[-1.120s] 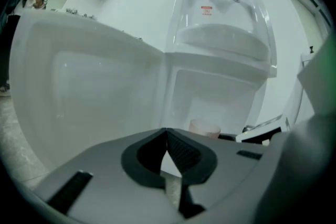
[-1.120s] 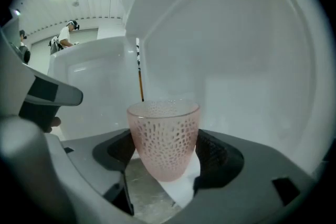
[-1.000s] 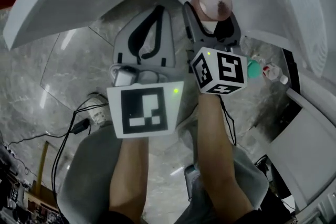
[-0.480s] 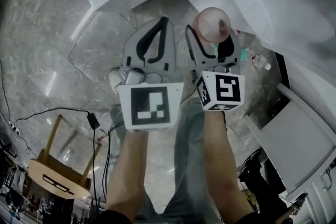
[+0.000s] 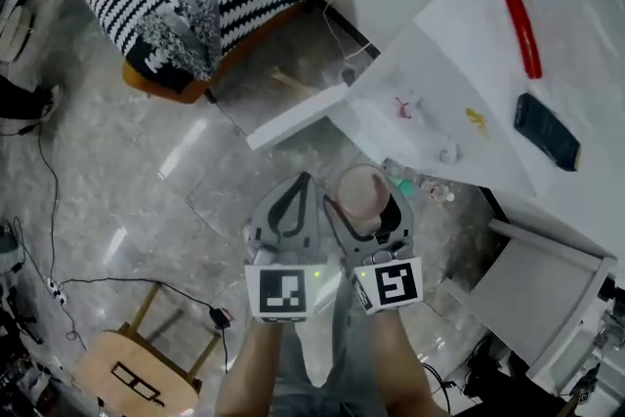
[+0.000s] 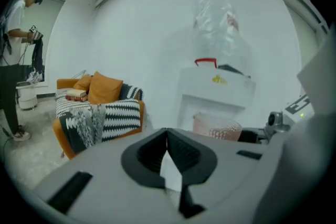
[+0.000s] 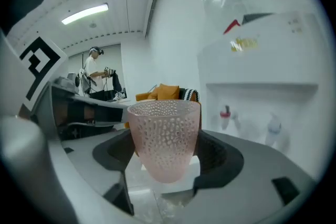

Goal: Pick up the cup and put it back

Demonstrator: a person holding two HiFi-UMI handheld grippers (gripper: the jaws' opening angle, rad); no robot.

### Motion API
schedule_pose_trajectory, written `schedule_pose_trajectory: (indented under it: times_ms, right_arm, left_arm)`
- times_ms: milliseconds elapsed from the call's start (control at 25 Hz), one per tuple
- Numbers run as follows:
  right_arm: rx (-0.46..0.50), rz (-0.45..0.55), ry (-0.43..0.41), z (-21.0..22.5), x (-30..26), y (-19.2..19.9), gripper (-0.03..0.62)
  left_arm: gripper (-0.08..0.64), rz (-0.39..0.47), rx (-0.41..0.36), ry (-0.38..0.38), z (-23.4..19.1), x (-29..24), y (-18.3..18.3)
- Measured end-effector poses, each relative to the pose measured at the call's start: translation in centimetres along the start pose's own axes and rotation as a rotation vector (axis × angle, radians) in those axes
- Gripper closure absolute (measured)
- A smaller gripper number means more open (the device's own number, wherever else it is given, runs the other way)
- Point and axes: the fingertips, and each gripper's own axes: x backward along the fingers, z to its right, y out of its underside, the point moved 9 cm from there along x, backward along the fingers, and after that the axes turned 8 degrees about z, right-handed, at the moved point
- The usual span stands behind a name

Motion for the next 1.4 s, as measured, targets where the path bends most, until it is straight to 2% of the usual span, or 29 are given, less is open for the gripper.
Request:
schedule_pose_trajectory:
  times_ms: [160,280,360,480,600,760,920,1080,1400]
  right_arm:
    - [-0.027,0.005,0.029,-0.6,1.0,-8.7,0.227]
    - [-0.035,0.051,0.053,-1.1,2.5,-15.5,0.227]
    - [-0.031,0.098,0.048,-1.3,3.6,-20.3,0.227]
    - [0.006,0.222,0.005,-2.1,4.7,-27.6,0.227]
    - [0.049,0.306,-0.031,-3.4,7.3,-33.9,0.227]
    - [0.118,0.343,-0.029,-3.8,9.7,-40.6,0.227]
    - [0.136,0.348,0.035,-3.0,12.7,-44.3,0.227]
    - [0.120,0.350,0.060,-1.8,14.7,-46.4,0.227]
    - [0.108,0.387,0.099,0.3,14.8,-48.4,0.227]
  left_arm:
    - [0.548,0.083,0.036,-0.063,-0.1,1.8,-9.4]
    - [0.548,0.122,0.035,-0.090,-0.1,3.7,-15.3]
    - [0.548,0.160,0.040,-0.107,0.5,4.9,-19.8]
    - [0.548,0.257,-0.011,-0.111,1.1,6.5,-26.6]
    - [0.548,0.330,-0.006,-0.138,1.9,9.5,-31.5]
    - [0.548,0.441,0.002,-0.134,3.4,11.5,-36.7]
    - [0.548,0.482,-0.051,-0.054,6.1,11.7,-40.7]
    - [0.548,0.434,-0.052,0.020,8.0,11.0,-43.5]
    - [0.548,0.455,-0.092,0.053,9.8,9.7,-46.5]
